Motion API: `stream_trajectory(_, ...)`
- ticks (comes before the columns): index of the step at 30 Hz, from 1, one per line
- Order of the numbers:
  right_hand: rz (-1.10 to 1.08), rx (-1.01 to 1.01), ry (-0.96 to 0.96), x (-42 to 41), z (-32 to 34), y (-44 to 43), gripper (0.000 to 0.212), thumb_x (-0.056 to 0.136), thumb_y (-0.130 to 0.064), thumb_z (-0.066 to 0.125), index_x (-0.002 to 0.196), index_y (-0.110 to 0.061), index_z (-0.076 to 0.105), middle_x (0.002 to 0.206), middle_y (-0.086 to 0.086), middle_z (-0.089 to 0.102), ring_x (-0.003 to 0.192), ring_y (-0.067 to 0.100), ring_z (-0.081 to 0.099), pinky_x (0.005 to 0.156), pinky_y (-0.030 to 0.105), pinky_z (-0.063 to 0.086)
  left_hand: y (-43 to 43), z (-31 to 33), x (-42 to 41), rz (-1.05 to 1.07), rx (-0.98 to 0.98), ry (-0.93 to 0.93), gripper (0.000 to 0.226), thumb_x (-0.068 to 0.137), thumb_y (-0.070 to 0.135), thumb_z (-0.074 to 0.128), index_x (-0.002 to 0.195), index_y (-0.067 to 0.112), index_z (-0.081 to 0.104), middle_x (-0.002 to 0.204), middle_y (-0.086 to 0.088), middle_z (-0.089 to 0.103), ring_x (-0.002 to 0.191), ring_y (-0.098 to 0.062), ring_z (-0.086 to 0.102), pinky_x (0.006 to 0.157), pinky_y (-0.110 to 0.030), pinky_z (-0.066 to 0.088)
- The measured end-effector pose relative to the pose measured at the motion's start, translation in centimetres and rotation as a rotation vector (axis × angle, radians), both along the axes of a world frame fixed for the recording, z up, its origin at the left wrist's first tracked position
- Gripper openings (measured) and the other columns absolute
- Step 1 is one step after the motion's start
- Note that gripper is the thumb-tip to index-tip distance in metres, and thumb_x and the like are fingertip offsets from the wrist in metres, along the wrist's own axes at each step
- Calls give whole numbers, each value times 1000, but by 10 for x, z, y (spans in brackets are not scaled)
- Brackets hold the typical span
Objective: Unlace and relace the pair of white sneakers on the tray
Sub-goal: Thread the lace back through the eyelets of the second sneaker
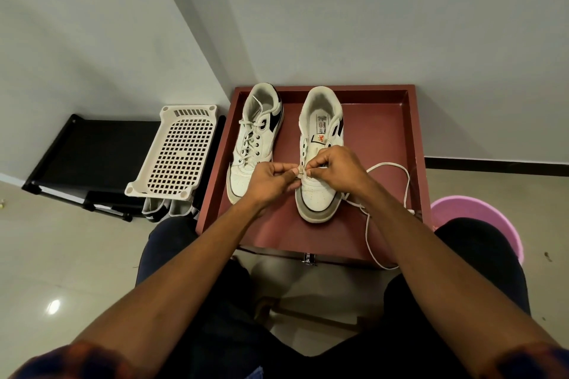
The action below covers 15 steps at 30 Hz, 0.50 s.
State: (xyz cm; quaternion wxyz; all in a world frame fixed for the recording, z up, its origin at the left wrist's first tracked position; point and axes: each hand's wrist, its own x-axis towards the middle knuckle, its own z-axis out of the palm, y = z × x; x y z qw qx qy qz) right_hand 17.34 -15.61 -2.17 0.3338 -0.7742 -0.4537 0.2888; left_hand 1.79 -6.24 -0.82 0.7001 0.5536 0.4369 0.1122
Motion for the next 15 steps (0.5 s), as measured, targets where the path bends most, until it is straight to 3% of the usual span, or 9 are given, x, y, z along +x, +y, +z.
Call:
stream_trajectory(4,-41,21,67,-2,-3,-2,4,82,-20,83,83,-24,82,80,-15,73,84,7,70,85,38,56,-6,-6,-1,123,-31,-18,16,97,-3,57,105,-14,64,86,-15,70,71,-12,71,74,-21,60)
stream_trajectory(8,-66,49,89,-5,-6,-5,3,83,-20,82,82,-23,81,80,-18,71,85,4,69,87,35,55,-11,-12,-4,232,-114,-72,10,95,-3,58,92,-7,67,84,-14,71,69,-12,72,67,-18,58)
stream_trajectory(15,-107,98,149,-5,-15,-8,3,82,-20,84,84,-22,82,82,-16,75,86,2,71,84,32,56,-16,-17,0,258,-48,-43,18,95,-3,59,108,-16,64,88,-15,69,67,-7,70,65,-15,56)
